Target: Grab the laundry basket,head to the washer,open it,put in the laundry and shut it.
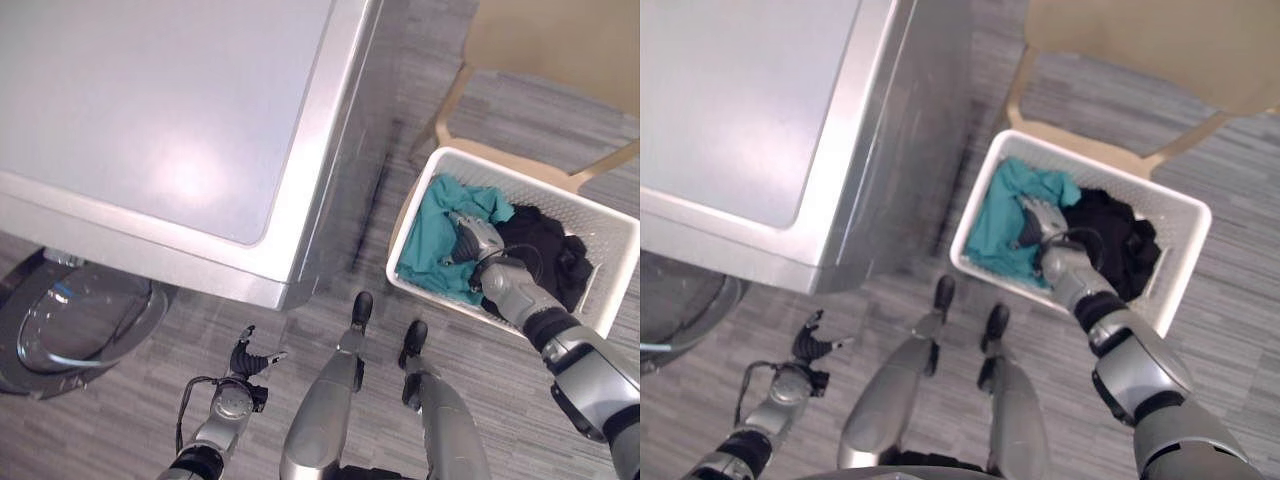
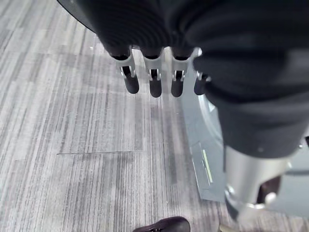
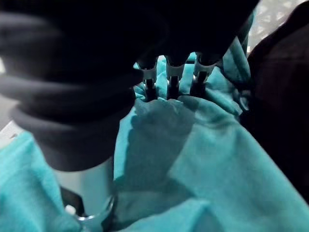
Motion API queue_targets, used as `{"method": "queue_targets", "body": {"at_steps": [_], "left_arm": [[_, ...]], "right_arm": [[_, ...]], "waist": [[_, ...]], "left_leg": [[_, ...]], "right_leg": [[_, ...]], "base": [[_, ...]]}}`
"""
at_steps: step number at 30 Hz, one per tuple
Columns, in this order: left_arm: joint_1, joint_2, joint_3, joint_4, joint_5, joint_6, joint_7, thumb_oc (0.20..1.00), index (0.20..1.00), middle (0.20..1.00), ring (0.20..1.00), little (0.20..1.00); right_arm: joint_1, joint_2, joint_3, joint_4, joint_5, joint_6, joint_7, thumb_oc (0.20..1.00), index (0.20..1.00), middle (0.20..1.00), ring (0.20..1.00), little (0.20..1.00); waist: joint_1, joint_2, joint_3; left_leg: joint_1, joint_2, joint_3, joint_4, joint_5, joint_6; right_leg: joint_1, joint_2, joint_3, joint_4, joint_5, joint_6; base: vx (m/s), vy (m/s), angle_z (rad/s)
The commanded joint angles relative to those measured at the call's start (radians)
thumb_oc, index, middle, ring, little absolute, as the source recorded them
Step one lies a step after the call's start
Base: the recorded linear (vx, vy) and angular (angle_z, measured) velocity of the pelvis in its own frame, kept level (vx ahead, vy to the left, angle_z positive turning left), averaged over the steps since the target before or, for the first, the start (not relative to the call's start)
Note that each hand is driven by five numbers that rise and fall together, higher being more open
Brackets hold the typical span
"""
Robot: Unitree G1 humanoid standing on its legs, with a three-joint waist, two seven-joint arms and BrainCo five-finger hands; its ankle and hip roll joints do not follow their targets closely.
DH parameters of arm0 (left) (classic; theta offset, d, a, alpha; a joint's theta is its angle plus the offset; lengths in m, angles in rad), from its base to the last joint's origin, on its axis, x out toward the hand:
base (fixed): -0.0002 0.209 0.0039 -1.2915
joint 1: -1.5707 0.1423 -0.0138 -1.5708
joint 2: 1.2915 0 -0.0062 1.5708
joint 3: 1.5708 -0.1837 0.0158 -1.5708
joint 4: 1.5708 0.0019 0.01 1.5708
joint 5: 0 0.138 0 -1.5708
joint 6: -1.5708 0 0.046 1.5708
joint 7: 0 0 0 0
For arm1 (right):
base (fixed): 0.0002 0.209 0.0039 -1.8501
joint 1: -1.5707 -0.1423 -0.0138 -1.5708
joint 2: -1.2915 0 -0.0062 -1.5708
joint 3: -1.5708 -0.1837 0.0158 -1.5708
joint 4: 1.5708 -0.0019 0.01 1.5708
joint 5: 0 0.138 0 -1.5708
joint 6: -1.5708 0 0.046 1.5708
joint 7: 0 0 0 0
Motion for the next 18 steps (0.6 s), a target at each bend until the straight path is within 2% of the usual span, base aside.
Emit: {"method": "queue_targets", "body": {"at_steps": [1,5,13,15,16,18], "left_arm": [[-0.011,0.029,-0.017,-0.024,-0.055,-0.023,0.033,1.0,1.0,1.0,1.0,1.0],[-0.006,0.023,-0.012,-0.038,-0.066,-0.013,0.025,1.0,1.0,1.0,1.0,1.0],[0.016,0.011,0.009,-0.054,-0.058,0.006,0.002,1.0,1.0,1.0,1.0,1.0],[0.034,0.007,0.022,-0.062,-0.054,0.013,-0.01,1.0,1.0,1.0,1.0,1.0],[0.062,-0.001,0.048,-0.069,-0.043,0.024,-0.025,1.0,1.0,1.0,1.0,1.0],[0.072,-0.004,0.057,-0.068,-0.039,0.03,-0.03,1.0,1.0,1.0,1.0,1.0]], "right_arm": [[0.004,0.008,-0.02,0.023,0.119,0.003,-0.02,0.2,0.2,0.2,0.2,0.2],[0.054,0.001,-0.094,-0.083,0.237,-0.022,-0.03,0.2,0.2,0.2,0.2,0.2],[0.182,-0.025,-0.223,-0.287,0.332,-0.052,-0.025,0.2,0.2,0.2,0.2,0.2],[0.249,-0.022,-0.285,-0.38,0.379,-0.068,-0.016,0.2,0.2,0.2,0.2,0.2],[0.356,-0.002,-0.359,-0.532,0.43,-0.101,0.009,0.2,0.2,0.2,0.2,0.2],[0.388,0.007,-0.382,-0.589,0.453,-0.114,0.028,0.2,0.2,0.2,0.2,0.2]], "waist": [[0.016,-0.01,-0.021],[0.021,-0.016,-0.023],[0.004,-0.025,-0.052],[-0.008,-0.027,-0.075],[-0.032,-0.035,-0.114],[-0.042,-0.037,-0.129]], "left_leg": [[-0.047,0.013,0.002,0.082,-0.101,-0.055],[-0.027,0.009,-0.024,0.051,-0.089,-0.062],[0.05,0.011,-0.032,0.0,-0.087,-0.066],[0.087,0.009,-0.031,-0.023,-0.087,-0.065],[0.144,0.008,-0.025,-0.042,-0.093,-0.061],[0.159,0.008,-0.024,-0.046,-0.095,-0.058]], "right_leg": [[-0.021,-0.044,0.033,-0.026,-0.028,0.064],[0.005,-0.043,0.009,-0.042,-0.035,0.064],[0.082,-0.047,-0.01,-0.068,-0.043,0.066],[0.115,-0.049,-0.017,-0.079,-0.046,0.068],[0.173,-0.053,-0.019,-0.096,-0.048,0.074],[0.19,-0.055,-0.022,-0.101,-0.046,0.078]], "base": [[-0.02,-0.037,0.18],[0.0,-0.048,0.22],[0.02,-0.009,0.13],[0.09,0.025,0.05],[0.12,0.042,0.01],[0.07,0.05,0.0]]}}
